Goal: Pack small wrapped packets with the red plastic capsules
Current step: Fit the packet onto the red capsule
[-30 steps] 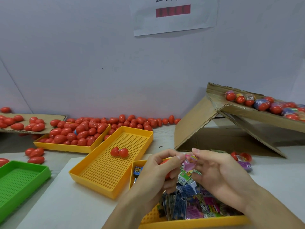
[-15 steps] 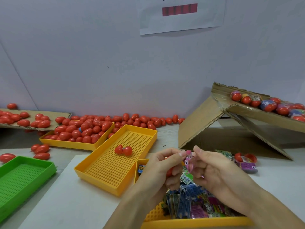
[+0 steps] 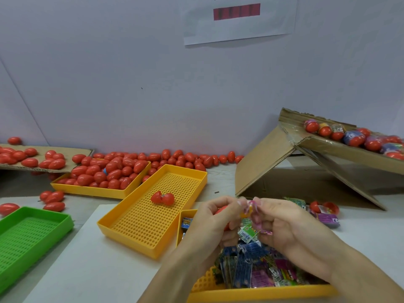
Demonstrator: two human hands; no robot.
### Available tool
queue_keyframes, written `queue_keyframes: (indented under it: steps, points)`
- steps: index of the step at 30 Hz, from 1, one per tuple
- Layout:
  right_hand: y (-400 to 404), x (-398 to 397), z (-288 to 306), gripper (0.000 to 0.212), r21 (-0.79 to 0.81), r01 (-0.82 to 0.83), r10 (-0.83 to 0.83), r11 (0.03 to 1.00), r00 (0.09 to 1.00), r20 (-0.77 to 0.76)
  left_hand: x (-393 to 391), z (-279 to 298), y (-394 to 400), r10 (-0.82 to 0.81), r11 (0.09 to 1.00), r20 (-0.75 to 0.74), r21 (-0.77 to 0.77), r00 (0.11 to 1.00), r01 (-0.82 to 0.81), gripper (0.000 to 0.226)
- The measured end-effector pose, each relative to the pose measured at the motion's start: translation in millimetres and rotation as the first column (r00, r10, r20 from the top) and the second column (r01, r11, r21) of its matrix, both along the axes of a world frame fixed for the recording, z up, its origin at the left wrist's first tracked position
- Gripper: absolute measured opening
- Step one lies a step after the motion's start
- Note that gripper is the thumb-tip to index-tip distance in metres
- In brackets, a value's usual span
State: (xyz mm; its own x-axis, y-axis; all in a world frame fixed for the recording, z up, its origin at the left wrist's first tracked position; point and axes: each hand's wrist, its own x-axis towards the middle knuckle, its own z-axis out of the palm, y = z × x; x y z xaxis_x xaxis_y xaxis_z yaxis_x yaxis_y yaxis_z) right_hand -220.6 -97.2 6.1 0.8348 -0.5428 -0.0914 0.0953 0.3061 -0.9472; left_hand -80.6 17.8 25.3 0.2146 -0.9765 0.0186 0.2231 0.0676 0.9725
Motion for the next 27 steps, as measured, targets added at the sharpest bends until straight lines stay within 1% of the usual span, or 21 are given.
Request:
queue_keyframes:
  steps: [1,3,4,5,7,9,10,11,13,16,20,27]
  points:
    - [1.5,-1.1,3.3,0.046,-0.017,0.036,-0.036,0.999,0.999,0.009,0.0,0.4,-0.9,0.015,1.000,-0.046,0.016,0.999,-0.014,0.021]
    - [5.9,-3.4,9.8,0.035,-0.046,0.161,-0.160,0.986,0.987,0.031,-0.2,0.2,-2.8,0.064,0.997,-0.194,0.054,0.979,-0.054,0.020]
    - [8.4,-4.0,12.7,0.029,-0.072,0.237,-0.235,0.969,0.971,0.042,-0.5,-0.7,-4.1,0.100,0.994,-0.226,0.070,0.969,-0.086,0.017]
    - [11.4,-4.6,14.9,0.025,-0.121,0.311,-0.309,0.943,0.950,0.037,-1.3,-2.5,-5.3,0.148,0.987,-0.202,0.093,0.968,-0.132,0.017]
    - [16.8,-4.0,17.6,0.018,-0.313,0.420,-0.443,0.852,0.897,-0.002,-2.4,-6.5,-6.9,0.227,0.967,-0.019,0.121,0.974,-0.224,0.019]
    - [20.4,-3.2,17.6,0.018,-0.501,0.462,-0.533,0.732,0.846,0.002,-3.2,-8.6,-6.7,0.237,0.960,0.202,0.102,0.950,-0.262,0.018]
    - [21.1,-3.4,17.5,0.018,-0.560,0.469,-0.557,0.683,0.830,0.015,-2.8,-9.2,-5.7,0.230,0.961,0.294,0.081,0.928,-0.264,0.019]
    - [20.8,-3.5,17.1,0.017,-0.601,0.471,-0.573,0.646,0.819,0.026,-1.9,-9.0,-4.8,0.229,0.963,0.355,0.053,0.906,-0.264,0.020]
    - [18.9,-3.6,14.8,0.016,-0.651,0.466,-0.592,0.599,0.805,0.031,-1.2,-8.4,-3.4,0.241,0.965,0.383,0.002,0.892,-0.262,0.023]
    - [16.7,-3.8,11.9,0.014,-0.679,0.462,-0.595,0.570,0.803,0.046,-2.4,-9.3,-3.3,0.248,0.966,0.381,-0.025,0.891,-0.258,0.026]
    - [18.0,-3.1,12.1,0.011,-0.707,0.439,-0.558,0.554,0.826,0.075,-2.7,-10.8,-4.4,0.257,0.965,0.378,-0.044,0.889,-0.260,0.025]
    - [19.6,-2.5,12.9,0.009,-0.664,0.412,-0.497,0.624,0.865,0.070,-1.3,-12.8,-5.7,0.269,0.963,0.349,-0.116,0.897,-0.244,0.026]
